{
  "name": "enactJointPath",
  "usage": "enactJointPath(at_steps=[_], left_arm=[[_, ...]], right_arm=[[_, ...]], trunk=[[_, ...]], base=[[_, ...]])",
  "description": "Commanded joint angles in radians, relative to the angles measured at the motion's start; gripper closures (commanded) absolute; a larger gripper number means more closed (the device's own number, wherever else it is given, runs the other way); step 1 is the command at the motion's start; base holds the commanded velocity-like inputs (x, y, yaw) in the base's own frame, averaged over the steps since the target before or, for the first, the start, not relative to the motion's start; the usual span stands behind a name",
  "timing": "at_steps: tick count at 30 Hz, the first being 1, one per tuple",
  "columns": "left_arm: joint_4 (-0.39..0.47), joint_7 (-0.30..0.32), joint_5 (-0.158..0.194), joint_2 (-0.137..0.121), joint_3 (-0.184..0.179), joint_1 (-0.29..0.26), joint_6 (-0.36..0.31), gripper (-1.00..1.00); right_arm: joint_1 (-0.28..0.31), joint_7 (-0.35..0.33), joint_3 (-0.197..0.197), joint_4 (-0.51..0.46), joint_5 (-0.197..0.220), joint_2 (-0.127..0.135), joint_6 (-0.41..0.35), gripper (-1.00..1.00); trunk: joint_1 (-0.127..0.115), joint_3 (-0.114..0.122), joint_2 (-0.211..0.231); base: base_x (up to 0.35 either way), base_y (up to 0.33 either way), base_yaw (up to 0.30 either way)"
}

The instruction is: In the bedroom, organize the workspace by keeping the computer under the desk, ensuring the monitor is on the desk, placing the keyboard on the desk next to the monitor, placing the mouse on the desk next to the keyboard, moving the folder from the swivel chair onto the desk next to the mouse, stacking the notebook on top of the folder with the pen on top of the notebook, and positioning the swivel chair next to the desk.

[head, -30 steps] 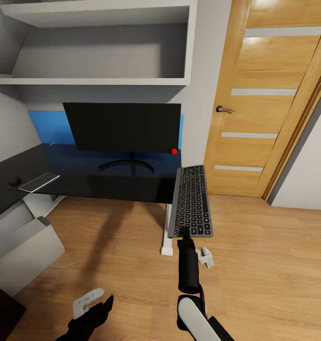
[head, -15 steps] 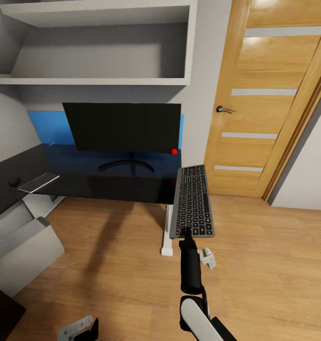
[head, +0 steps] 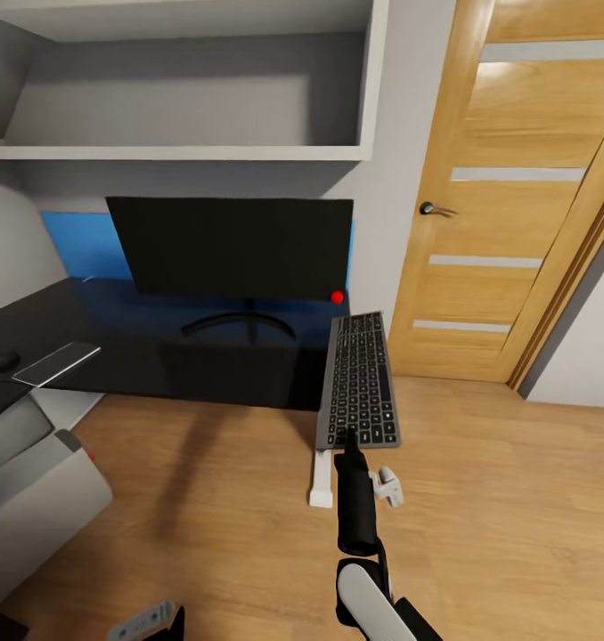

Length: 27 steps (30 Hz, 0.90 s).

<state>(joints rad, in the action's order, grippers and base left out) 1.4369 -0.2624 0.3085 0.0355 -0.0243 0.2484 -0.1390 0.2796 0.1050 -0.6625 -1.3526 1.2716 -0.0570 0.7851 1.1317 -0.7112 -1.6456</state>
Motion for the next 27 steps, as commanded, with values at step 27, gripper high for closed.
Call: enactJointPath(at_steps=[27], left_arm=[[-0.009, -0.006, 0.008, 0.000, 0.000, 0.000, -0.005, -1.00]], right_arm=[[0.001, 0.000, -0.001, 0.026, 0.254, -0.005, 0.002, 1.00]], trunk=[[0.001, -0.001, 0.000]], base=[[0.033, 0.000, 0.000]])
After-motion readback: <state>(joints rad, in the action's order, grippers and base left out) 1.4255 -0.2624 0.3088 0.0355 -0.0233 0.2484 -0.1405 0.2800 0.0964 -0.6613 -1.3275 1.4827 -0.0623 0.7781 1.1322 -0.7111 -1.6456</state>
